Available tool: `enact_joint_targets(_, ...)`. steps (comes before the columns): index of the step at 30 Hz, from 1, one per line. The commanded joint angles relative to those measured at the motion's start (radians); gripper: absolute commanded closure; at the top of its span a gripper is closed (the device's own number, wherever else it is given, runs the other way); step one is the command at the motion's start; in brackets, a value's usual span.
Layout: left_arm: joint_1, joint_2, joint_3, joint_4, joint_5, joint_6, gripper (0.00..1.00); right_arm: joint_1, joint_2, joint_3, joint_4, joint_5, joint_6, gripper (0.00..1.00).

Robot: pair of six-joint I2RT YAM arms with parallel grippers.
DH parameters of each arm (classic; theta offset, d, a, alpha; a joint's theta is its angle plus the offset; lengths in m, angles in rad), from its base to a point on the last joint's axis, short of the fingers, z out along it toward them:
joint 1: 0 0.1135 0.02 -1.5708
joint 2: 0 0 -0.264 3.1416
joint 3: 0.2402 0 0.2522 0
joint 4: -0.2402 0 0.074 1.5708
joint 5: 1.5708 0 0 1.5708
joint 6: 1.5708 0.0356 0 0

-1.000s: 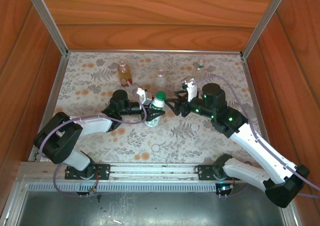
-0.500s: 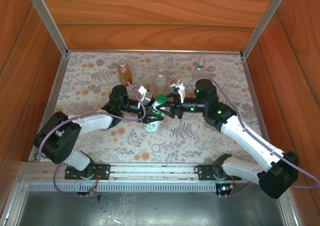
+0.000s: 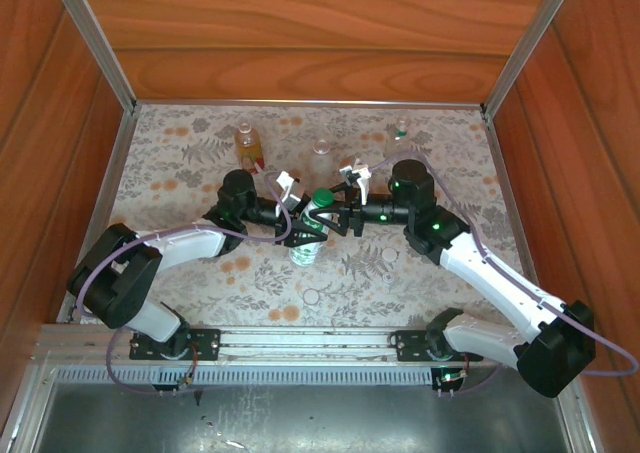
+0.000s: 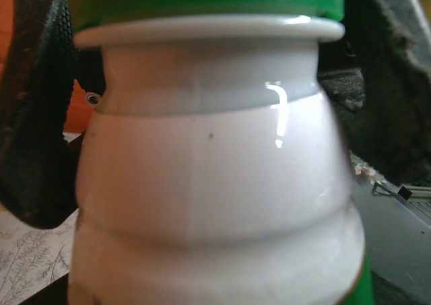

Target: Screw on the bottle caps

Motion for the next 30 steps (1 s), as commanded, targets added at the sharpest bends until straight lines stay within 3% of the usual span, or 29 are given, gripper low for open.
enact_joint_targets(1, -0.008, 0.009, 0.020, 0.022, 0.025, 0.000, 0.44, -0.001, -0.009, -0.019, 0.104, 0.023, 0.072, 0.45)
enact_joint_targets(7, -0.007, 0.011, 0.013, 0.022, 0.005, 0.005, 0.39, 0.000, 0.011, -0.026, 0.133, 0.011, 0.092, 0.74)
enact_joint_targets(10, -0.008, -0.008, -0.005, 0.022, -0.071, 0.019, 0.22, -0.001, -0.005, -0.032, 0.131, 0.038, 0.092, 0.82)
enact_joint_targets(13, -0.007, -0.036, -0.034, 0.023, -0.201, 0.055, 0.10, -0.001, -0.015, -0.032, 0.118, 0.141, 0.111, 0.83)
enact_joint_targets(15, -0.011, -0.054, -0.061, 0.024, -0.352, 0.080, 0.06, 0.002, -0.015, -0.034, 0.101, 0.290, 0.156, 0.89)
enact_joint_targets(17, -0.042, -0.075, -0.097, 0.024, -0.551, 0.141, 0.04, 0.009, -0.017, -0.037, 0.076, 0.440, 0.224, 0.89)
enact_joint_targets(21, -0.171, -0.074, -0.137, 0.024, -0.919, 0.395, 0.03, 0.025, -0.018, -0.067, 0.095, 0.596, 0.379, 0.90)
enact_joint_targets(25, -0.221, -0.031, -0.123, 0.022, -1.159, 0.489, 0.05, 0.036, -0.021, -0.066, 0.091, 0.629, 0.425, 0.90)
enact_joint_targets(27, -0.231, -0.012, -0.113, 0.021, -1.236, 0.515, 0.13, 0.036, -0.020, -0.062, 0.081, 0.628, 0.430, 0.90)
enact_joint_targets(30, -0.233, -0.006, -0.103, 0.021, -1.255, 0.515, 0.25, 0.036, -0.013, -0.059, 0.071, 0.628, 0.423, 0.90)
